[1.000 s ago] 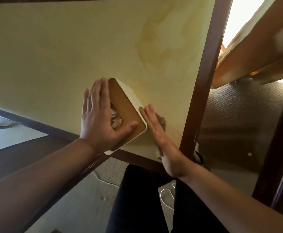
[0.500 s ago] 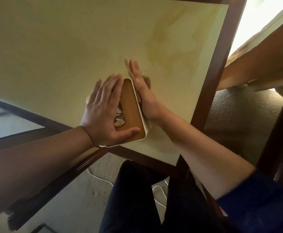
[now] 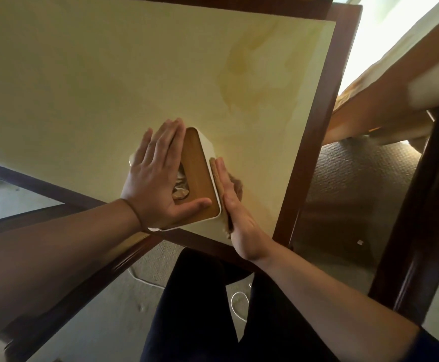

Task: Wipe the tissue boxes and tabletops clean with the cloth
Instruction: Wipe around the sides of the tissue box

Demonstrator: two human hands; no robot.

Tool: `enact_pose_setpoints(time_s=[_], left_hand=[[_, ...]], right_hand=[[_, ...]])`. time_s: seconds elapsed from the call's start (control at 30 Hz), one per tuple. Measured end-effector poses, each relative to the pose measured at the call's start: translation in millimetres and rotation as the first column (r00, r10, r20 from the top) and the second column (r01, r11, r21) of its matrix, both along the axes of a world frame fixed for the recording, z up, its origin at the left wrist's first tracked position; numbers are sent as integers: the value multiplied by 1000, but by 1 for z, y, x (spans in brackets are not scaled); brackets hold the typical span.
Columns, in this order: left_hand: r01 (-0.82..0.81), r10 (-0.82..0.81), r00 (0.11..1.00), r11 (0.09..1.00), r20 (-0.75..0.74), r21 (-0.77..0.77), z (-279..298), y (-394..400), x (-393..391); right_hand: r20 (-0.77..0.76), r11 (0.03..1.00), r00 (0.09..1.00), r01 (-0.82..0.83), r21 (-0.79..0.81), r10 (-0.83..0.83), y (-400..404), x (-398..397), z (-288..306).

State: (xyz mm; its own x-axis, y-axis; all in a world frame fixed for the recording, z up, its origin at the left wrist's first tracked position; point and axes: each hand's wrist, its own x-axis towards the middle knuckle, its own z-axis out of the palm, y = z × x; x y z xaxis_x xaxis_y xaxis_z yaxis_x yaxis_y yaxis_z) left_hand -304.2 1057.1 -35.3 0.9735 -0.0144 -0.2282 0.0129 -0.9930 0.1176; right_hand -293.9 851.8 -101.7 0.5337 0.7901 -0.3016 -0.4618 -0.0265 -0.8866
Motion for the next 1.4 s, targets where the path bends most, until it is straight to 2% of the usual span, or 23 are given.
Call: enact_pose_setpoints(time_s=[0.07, 0.23, 0.33, 0.5, 0.57, 0.7, 0.87, 0.97, 1.1, 1.23, 1.4], left_hand=[[0, 0, 1000, 1000, 2, -1, 0, 0, 0], [2, -2, 1000, 1000, -7, -2, 1, -1, 1], [1, -1, 1000, 1000, -20, 14, 3, -2, 1], [5, -5, 1000, 1000, -8, 15, 3, -4, 0], [2, -1, 1000, 1000, -5, 7, 2, -3, -1], [2, -2, 1000, 1000, -11, 11, 1, -2, -1], [2, -2, 1000, 1000, -6, 14, -1, 0, 0], [1, -1, 1000, 1000, 2, 14, -1, 0, -1], [4, -4, 1000, 1000, 17, 2, 0, -2, 0], [3, -3, 1000, 1000, 27, -4, 2, -4, -1], [1, -1, 999, 1000, 37, -6, 0, -3, -1]], right_hand=[[-6, 1000, 1000, 7, -1, -7, 4, 7, 2], [178, 997, 984, -5, -82, 20, 43, 57, 0], [201, 995, 980, 15, -101, 5, 69, 84, 2], [266, 997, 964, 17, -73, 3, 61, 76, 5], [258, 998, 966, -2, -71, 20, 39, 55, 6], [139, 999, 989, -37, -39, 42, -10, 5, 6], [38, 999, 999, -35, -12, 35, -22, -15, 3], [68, 1000, 997, -24, -8, 24, -5, 5, 3], [196, 999, 980, -36, -18, 39, 42, 56, -8], [219, 999, 974, -49, -20, 53, 83, 98, -10], [289, 1000, 957, 4, 24, -11, 64, 79, -1]])
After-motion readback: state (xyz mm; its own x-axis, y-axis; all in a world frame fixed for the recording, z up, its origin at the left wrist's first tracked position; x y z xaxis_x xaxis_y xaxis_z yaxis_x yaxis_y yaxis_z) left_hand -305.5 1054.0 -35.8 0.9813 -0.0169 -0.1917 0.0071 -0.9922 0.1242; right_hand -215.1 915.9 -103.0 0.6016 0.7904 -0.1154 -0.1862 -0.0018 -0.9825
